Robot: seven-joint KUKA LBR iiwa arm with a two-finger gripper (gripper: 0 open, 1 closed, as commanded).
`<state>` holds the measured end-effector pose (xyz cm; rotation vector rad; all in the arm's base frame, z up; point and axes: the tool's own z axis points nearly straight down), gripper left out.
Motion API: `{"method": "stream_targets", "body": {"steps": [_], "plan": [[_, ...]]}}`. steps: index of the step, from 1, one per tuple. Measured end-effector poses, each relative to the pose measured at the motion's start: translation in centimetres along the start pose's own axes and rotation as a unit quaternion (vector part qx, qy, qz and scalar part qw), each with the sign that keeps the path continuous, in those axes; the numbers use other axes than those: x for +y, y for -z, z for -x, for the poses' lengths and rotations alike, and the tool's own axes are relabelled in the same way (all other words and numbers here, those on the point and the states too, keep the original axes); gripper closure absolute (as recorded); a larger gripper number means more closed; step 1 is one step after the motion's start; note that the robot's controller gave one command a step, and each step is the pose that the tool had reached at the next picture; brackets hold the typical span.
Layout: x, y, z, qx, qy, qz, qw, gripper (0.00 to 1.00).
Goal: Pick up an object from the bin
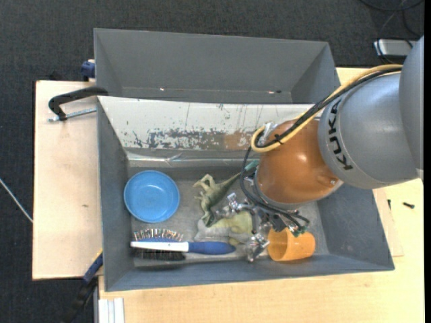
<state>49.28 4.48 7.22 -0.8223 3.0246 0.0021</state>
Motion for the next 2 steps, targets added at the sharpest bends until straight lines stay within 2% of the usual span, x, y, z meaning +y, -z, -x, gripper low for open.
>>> {"method": "stream_targets", "body": {"steps": [1,2], "plan": [[0.05,0.15,0.17,0.0011,0.0,0.0,1.0,0.0],[0.02,0.25,0.38,-0.0024,0.0,-0.001,1.0,1.0]]}}
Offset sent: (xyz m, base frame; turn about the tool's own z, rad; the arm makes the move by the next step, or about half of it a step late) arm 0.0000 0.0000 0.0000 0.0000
